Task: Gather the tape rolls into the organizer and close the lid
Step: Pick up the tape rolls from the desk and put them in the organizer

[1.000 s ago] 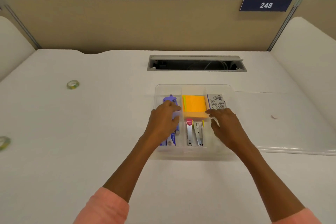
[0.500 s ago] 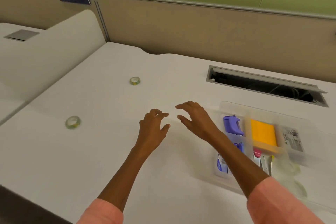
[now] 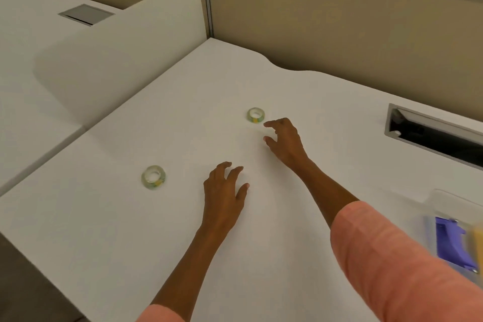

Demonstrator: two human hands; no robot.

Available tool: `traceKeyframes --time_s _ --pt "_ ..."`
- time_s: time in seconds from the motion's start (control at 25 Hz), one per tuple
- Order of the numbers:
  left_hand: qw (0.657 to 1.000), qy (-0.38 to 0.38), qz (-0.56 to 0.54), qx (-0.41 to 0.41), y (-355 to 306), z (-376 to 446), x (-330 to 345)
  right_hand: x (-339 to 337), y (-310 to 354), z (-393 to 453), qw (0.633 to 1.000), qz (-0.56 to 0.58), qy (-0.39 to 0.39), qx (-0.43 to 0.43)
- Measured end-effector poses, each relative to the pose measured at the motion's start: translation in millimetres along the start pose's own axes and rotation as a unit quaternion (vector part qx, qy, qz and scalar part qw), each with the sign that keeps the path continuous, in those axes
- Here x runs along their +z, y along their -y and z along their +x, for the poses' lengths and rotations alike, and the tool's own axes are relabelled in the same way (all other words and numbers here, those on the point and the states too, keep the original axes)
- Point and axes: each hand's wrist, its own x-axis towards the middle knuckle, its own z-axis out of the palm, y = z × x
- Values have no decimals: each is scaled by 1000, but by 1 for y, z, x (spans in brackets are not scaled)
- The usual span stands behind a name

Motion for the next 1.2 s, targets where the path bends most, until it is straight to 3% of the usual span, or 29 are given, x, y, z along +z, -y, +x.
traceKeyframes --time_s 0.28,0.6,0.84,1.2 --pt "999 -2 35 5 14 8 10 24 -1 49 994 -105 34 4" --pt "999 -3 39 10 -6 3 13 13 -12 24 999 -10 -33 29" --pt "999 15 14 39 -61 -17 17 -34 -20 -25 993 48 -100 33" --pt "986 53 -107 120 -197 -85 46 -155 -69 -138 979 54 -194 39"
